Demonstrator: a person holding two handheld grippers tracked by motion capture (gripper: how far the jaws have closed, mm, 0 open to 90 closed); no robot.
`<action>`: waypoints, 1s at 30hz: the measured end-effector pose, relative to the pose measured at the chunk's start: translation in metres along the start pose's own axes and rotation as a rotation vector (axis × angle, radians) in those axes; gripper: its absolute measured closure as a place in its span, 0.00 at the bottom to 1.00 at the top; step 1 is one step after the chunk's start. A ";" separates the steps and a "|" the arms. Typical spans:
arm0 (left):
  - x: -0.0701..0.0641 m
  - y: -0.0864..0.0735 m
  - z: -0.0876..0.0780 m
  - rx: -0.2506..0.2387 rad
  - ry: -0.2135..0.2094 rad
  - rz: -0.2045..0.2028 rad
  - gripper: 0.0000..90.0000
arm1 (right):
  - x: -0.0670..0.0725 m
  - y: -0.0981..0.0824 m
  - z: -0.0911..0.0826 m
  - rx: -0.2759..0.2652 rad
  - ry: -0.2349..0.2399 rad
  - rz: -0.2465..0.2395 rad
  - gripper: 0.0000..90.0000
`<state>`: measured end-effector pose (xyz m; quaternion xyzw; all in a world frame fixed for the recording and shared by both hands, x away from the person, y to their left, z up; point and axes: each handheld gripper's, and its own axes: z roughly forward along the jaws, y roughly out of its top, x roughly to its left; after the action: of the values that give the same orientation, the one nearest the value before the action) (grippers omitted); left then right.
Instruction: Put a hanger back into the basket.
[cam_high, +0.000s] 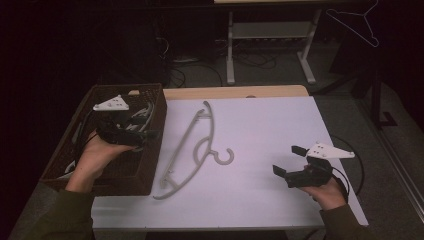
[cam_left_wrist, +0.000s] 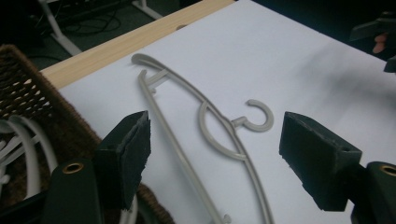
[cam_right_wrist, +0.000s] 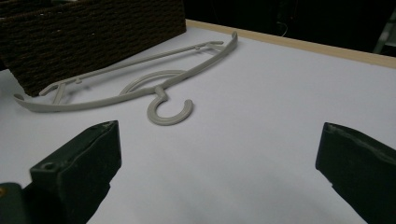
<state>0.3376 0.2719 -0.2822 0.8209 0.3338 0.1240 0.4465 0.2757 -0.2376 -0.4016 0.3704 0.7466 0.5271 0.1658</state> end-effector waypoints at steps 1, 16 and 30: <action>-0.002 0.000 0.001 -0.001 -0.002 0.003 0.27 | 0.000 0.000 0.000 0.001 0.000 -0.002 0.00; -0.039 0.009 0.038 0.008 -0.079 0.051 0.26 | 0.000 0.000 0.000 0.001 0.000 -0.003 0.00; -0.075 0.008 0.090 0.049 -0.131 0.084 0.26 | 0.000 -0.001 0.001 0.002 0.004 -0.006 0.00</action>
<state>0.3302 0.1609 -0.3196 0.8511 0.2723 0.0805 0.4416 0.2760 -0.2375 -0.4026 0.3675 0.7485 0.5266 0.1654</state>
